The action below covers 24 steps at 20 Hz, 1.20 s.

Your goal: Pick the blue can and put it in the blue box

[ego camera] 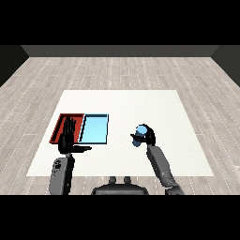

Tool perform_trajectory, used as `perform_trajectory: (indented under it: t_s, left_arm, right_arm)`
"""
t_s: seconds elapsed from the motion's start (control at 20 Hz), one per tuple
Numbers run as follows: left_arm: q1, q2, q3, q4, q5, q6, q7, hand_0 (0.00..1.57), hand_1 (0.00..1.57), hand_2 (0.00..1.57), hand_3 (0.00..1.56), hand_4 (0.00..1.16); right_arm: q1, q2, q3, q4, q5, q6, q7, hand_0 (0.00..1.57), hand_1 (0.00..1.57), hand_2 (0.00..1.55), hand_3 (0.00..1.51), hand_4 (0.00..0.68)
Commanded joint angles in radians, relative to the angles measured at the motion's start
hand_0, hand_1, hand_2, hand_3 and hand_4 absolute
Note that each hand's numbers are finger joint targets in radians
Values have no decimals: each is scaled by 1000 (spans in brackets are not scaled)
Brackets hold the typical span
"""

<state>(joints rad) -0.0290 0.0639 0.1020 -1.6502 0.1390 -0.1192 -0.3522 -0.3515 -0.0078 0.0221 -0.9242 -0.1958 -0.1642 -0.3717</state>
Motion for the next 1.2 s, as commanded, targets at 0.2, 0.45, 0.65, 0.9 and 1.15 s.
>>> perform_trajectory:
  t_s: [0.2, 0.45, 0.65, 0.9, 1.15]
  left_arm:
    - [39, -35, -54, 0, -56, 24, -22, 0, 0, 0, 0, 0]
    - [-50, -20, -77, 8, -60, 16, 57, 0, 0, 0, 0, 0]
    - [-15, -50, -136, 42, -96, 10, 46, 0, 0, 0, 0, 0]
    - [-75, -63, -229, 81, -141, 80, 114, 0, 0, 0, 0, 0]
    - [-67, -64, -241, 110, -119, 81, 108, 0, 0, 0, 0, 0]
  right_arm:
    - [5, -9, 46, -205, 58, -78, 183, 1488, 1488, 1466, 1414, 637]
    - [-7, -48, 81, -317, 114, -83, 229, 1452, 1452, 1456, 1401, 631]
    - [-26, -99, 51, -332, 138, -70, 216, 1428, 1428, 1447, 1394, 624]
    - [49, -112, 93, -529, 174, -68, 259, 1436, 1436, 1440, 1406, 620]
    - [10, -98, 90, -532, 227, -54, 296, 1435, 1435, 1452, 1404, 606]
